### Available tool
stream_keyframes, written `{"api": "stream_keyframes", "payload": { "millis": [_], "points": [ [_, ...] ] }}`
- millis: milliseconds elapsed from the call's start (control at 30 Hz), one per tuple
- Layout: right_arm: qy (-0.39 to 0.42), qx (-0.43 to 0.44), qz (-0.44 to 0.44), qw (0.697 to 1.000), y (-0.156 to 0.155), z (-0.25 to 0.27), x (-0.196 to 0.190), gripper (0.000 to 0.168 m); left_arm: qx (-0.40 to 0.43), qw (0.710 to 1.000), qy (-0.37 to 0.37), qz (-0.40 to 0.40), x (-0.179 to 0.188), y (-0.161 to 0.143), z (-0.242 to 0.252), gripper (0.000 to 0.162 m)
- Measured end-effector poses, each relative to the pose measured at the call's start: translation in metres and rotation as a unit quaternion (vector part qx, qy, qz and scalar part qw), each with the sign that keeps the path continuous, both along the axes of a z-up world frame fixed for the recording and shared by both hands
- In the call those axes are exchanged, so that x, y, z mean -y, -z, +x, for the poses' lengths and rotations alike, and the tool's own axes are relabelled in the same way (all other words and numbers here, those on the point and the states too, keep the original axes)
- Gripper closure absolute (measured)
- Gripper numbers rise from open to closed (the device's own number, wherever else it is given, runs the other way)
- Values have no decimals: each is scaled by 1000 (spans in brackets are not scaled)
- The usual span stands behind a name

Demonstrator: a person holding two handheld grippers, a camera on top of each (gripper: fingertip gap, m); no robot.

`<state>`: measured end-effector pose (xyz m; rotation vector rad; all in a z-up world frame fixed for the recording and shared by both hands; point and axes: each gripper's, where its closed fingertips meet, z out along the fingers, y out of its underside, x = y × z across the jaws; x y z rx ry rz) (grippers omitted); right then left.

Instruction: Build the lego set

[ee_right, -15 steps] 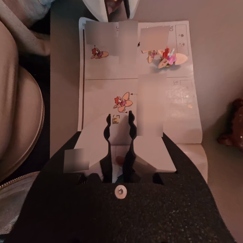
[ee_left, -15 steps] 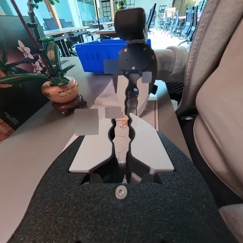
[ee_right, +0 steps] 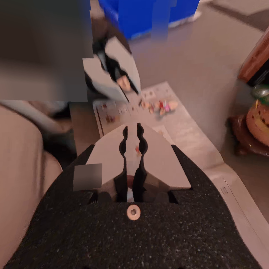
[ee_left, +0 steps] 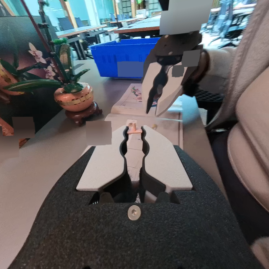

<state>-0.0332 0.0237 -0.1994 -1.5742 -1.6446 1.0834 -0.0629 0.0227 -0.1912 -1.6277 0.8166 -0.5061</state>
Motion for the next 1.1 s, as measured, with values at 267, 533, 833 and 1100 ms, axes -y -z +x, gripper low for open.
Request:
{"api": "stream_keyframes", "payload": {
  "millis": [267,533,833,1100],
  "points": [
    [87,-111,1,990,-48,-59,-9,161,-153,939,-258,167,-32,-24,-28,146],
    [101,-107,15,989,-46,-66,-5,162,-246,886,-325,221,-30,-33,-38,146],
    [98,-121,10,988,-49,-67,-2,165,-306,852,-336,260,-27,-39,-35,146],
    [47,-117,57,990,-48,-63,2,166,-297,864,-313,258,-26,-36,-29,144]
  ]
}}
